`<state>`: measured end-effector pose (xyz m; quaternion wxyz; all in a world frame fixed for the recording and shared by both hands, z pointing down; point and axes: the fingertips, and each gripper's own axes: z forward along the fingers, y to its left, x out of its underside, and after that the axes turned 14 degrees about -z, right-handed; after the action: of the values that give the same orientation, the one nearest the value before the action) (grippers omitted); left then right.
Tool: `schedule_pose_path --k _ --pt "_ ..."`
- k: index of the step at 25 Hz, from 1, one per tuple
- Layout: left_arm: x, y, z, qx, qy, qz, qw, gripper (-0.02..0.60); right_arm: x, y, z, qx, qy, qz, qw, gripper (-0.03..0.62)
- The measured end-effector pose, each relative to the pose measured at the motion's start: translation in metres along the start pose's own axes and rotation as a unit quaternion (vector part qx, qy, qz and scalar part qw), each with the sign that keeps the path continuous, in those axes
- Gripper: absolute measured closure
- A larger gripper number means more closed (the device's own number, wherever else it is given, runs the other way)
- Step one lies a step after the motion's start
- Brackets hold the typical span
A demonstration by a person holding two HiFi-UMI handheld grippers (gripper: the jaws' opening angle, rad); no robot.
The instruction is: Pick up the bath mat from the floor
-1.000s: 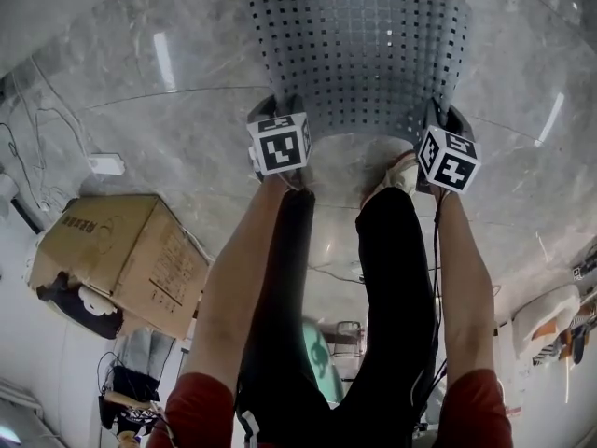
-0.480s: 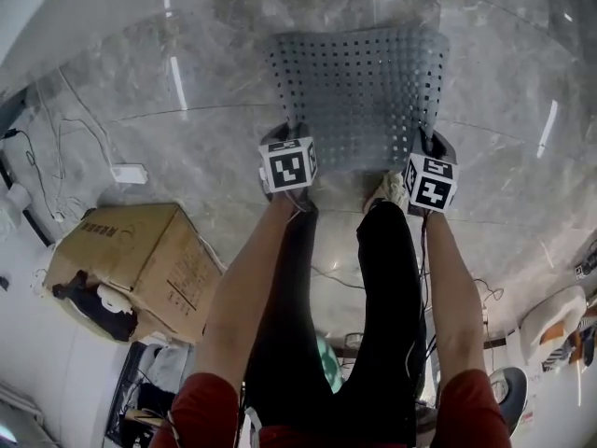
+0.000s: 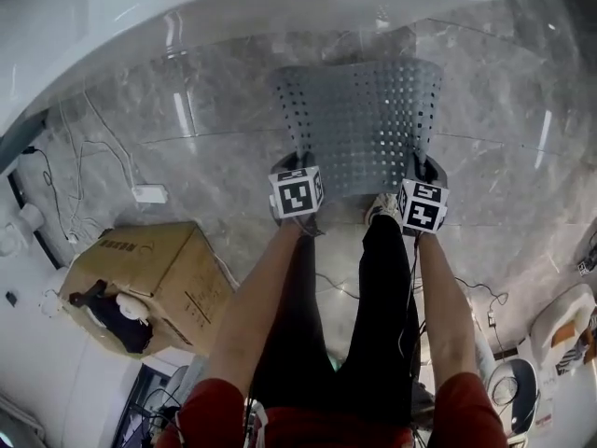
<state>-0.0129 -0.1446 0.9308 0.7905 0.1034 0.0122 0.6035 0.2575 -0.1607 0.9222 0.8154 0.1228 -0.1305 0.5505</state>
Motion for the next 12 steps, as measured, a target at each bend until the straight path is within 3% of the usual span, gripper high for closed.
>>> schedule_pose_path --k 12 --pt "-0.020 -0.016 -0.153 0.003 -0.049 0.031 0.9983 0.492 -0.052 0.015 -0.138 -0.001 -0.045 0.026 0.999 0.539"
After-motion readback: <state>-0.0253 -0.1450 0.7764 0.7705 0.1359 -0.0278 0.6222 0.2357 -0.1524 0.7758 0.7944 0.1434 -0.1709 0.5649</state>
